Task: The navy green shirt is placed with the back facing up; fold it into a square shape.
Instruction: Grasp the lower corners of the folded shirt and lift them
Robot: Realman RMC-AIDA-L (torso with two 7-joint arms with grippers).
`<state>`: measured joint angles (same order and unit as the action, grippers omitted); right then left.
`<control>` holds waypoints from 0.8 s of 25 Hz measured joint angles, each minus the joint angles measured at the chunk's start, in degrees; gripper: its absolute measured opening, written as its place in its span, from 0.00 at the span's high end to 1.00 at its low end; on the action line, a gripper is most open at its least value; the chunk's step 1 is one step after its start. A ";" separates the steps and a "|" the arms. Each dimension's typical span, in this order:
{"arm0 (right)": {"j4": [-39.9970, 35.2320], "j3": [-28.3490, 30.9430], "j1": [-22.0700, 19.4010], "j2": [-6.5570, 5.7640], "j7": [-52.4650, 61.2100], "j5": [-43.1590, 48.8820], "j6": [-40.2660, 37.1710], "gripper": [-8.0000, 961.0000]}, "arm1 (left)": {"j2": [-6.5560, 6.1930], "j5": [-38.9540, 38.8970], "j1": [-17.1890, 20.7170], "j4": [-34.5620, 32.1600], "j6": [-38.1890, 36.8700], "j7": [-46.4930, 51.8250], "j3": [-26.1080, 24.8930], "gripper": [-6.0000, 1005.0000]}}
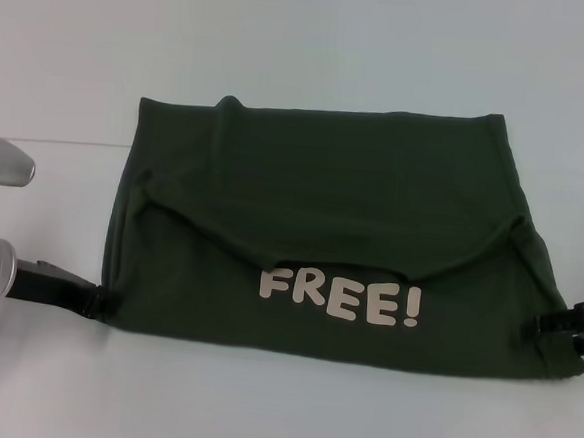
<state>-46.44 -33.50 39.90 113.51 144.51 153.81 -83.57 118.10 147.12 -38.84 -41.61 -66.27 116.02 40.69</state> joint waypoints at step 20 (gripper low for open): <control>1.27 -1.30 -0.52 0.11 -0.74 0.24 3.53 0.22 | 0.03 0.00 -0.16 -0.14 -0.30 0.50 0.06 0.96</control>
<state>-45.17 -34.80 39.38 113.63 143.77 154.05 -80.04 118.13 147.13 -39.00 -41.75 -66.57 116.51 40.75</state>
